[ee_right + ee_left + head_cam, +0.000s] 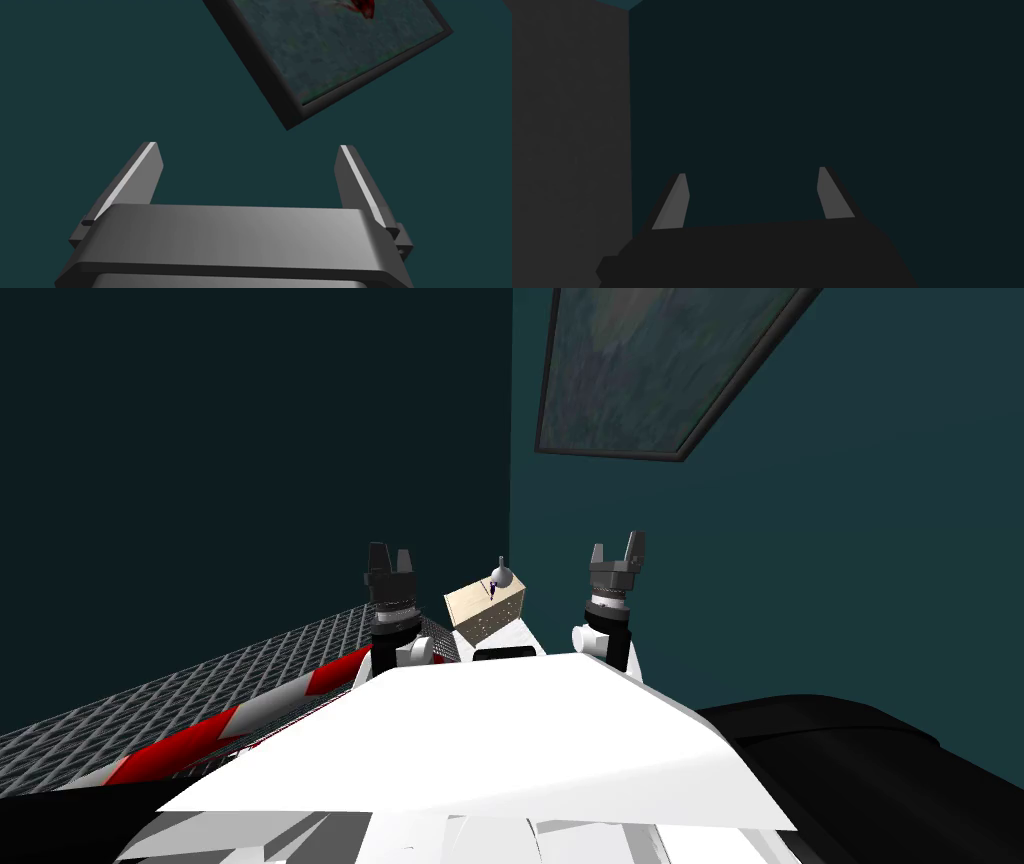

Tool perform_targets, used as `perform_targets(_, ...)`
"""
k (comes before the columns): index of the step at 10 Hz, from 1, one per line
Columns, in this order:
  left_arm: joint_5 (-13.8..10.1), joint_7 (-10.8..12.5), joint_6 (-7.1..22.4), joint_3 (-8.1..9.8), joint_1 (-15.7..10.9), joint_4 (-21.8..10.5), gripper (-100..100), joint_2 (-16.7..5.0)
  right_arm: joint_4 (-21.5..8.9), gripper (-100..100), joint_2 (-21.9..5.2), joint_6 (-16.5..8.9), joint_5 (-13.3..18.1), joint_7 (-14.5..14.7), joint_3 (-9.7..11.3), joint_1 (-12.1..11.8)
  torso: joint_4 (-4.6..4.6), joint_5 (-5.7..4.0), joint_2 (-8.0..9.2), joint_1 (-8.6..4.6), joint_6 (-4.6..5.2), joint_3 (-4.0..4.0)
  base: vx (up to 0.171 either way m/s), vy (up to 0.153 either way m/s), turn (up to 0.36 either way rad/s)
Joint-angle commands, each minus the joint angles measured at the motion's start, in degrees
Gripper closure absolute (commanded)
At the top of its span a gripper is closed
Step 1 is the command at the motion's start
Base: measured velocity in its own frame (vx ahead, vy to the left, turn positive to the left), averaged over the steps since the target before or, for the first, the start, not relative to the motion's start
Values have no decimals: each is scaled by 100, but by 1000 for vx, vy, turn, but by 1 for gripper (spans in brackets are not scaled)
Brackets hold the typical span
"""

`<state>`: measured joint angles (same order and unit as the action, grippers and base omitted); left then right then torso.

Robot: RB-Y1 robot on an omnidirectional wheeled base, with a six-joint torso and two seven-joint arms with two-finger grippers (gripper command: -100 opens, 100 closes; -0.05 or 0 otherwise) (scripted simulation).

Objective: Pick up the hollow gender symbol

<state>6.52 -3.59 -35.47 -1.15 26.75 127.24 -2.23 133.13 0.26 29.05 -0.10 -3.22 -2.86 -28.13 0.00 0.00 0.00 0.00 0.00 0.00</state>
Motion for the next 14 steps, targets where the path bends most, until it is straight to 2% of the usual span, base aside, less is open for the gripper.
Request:
perform_targets(1, 72, 98, 149, -95, -135, -205, -100, -200, 0, 0, 0, 0, 0, 0, 0, 0, 0, 0, 0, 0, 0, 0, -57, 16, -42)
perform_targets(4, 188, 241, 385, -254, -353, -555, -100, -371, 0, 0, 0, 0, 0, 0, 0, 1, 6, 2, 29, 8, 1, 16, -83, 19, -55)
perform_targets(7, 336, 405, 685, -470, -637, -1047, -100, -520, 0, 0, 0, 0, 0, 0, 0, 1, 7, 3, 30, 11, 1, 17, -81, 25, -85)
perform_targets(8, 336, 405, 685, -470, -637, -1047, -100, -520, 0, 0, 0, 0, 0, 0, 0, 1, 7, 3, 30, 11, 1, 18, -50, 21, -37)
perform_targets(10, 444, 509, 906, -637, -852, -1406, -100, -617, 0, 0, 0, 0, 0, 0, 0, 1, 4, 2, 17, 8, 1, 10, -43, 17, -92)
perform_targets(13, 500, 557, 1019, -726, -965, -1671, -100, -666, 0, 0, 0, 0, 0, 0, 0, 0, 3, 2, 11, 7, 1, 7, -32, 13, -59)
perform_targets(14, 556, 600, 1134, -817, -1082, -1906, -100, -714, 0, 0, 0, 0, 0, 0, 0, 0, 2, 2, 10, 6, -1, 6, -32, 20, -121)
